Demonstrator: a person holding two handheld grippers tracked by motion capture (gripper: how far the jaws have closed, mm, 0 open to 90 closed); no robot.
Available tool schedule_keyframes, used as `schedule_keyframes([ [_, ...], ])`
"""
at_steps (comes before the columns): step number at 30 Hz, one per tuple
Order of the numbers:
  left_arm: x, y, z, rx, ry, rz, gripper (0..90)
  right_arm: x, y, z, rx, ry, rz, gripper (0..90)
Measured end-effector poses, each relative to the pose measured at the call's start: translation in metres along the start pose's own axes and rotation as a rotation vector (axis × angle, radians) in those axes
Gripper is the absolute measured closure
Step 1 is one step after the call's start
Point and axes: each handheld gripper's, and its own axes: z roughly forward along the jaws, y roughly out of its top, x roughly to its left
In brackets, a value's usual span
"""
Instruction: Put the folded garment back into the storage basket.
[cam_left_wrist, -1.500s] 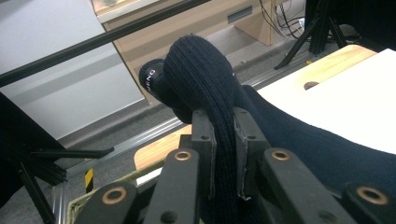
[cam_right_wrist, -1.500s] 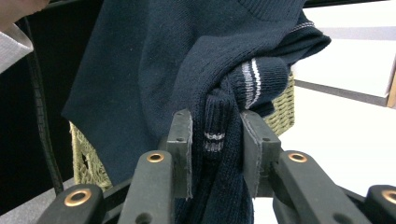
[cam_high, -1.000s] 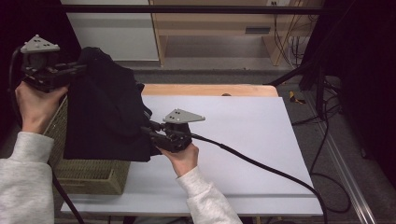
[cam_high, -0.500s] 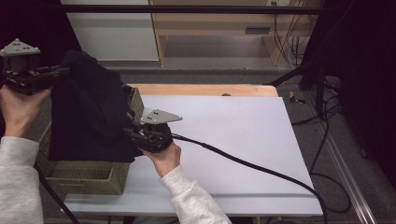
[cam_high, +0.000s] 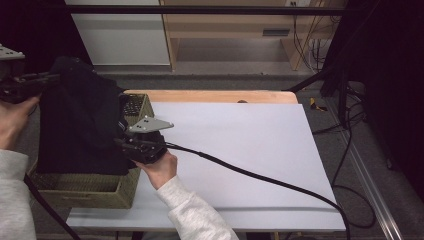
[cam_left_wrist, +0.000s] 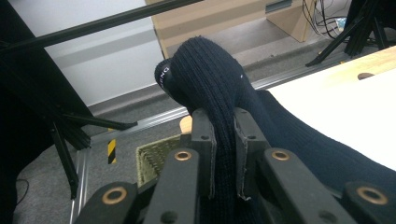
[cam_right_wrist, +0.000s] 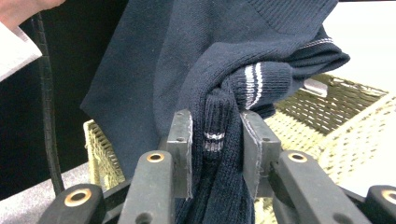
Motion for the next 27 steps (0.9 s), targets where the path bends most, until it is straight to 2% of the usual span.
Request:
schedule_keyframes([
  [13, 0.024, -0.008, -0.005, 0.009, 0.024, -0.01, 80.9, 0.017, 0.005, 0.025, 0.016, 0.019, -0.002, 67.8],
  [17, 0.033, -0.014, -0.007, 0.018, 0.033, -0.025, 80.9, 0.022, 0.004, 0.034, 0.026, 0.029, -0.002, 67.8],
  [27, 0.047, -0.028, -0.001, 0.035, 0.034, -0.033, 80.9, 0.031, -0.003, 0.055, 0.047, 0.034, 0.002, 67.7],
])
